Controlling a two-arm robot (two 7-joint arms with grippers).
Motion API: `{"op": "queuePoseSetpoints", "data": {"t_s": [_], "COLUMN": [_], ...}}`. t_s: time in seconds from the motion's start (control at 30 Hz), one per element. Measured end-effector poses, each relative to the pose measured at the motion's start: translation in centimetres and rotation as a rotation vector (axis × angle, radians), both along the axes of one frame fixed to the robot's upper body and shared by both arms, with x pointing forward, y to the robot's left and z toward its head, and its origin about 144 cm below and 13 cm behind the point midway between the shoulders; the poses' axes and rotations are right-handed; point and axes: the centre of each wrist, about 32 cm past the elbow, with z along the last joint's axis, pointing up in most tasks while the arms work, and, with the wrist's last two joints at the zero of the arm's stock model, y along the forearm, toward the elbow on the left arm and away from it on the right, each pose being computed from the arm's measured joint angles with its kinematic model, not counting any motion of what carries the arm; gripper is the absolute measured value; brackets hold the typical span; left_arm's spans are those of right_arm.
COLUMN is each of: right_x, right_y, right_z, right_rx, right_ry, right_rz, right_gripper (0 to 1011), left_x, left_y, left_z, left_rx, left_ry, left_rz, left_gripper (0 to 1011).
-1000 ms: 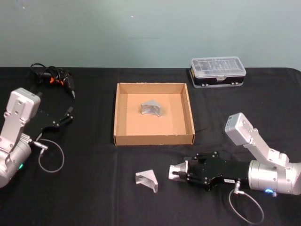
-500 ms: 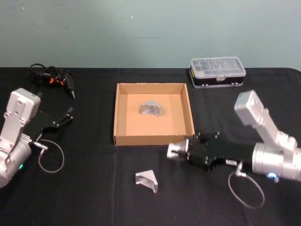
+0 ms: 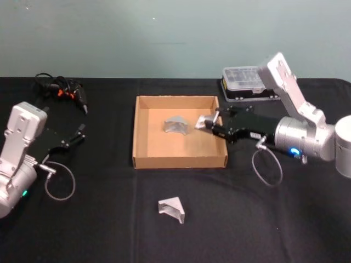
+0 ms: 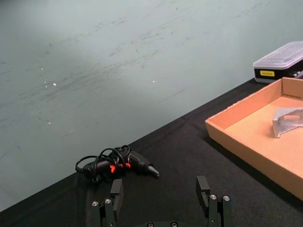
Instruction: Use one hand to pick up the angle iron from the table and place it into the box.
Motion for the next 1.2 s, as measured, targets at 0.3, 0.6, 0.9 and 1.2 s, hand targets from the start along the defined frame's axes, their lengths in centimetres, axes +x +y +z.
{"op": "queuePoseSetpoints", "data": {"t_s": [0.3,0.6,0.9,1.2], "right_x": [4.2,6.3,6.7,6.6], "right_y": [1.6,2.8,3.1,3.1], "right_z": [-1.2,-2.6,-2.8,-2.7], "right_rx": [-0.023,-0.018,-0.016,-0.016], "right_ry": [0.046,0.094,0.103,0.101], "right_rz": [-0.108,-0.151,-0.152,-0.151], "right_gripper": [453,453,453,490], "left_x": [0.0,0.0,0.0,0.0], "left_y": [0.0,0.0,0.0,0.0], "left_z": [0.0,0.0,0.0,0.0], "left_rx": [0.000,0.000,0.000,0.000], "left_ry": [0.000,0.000,0.000,0.000], "left_rz": [0.000,0.000,0.000,0.000], "left_gripper": [1011,1012,1012,1011]}}
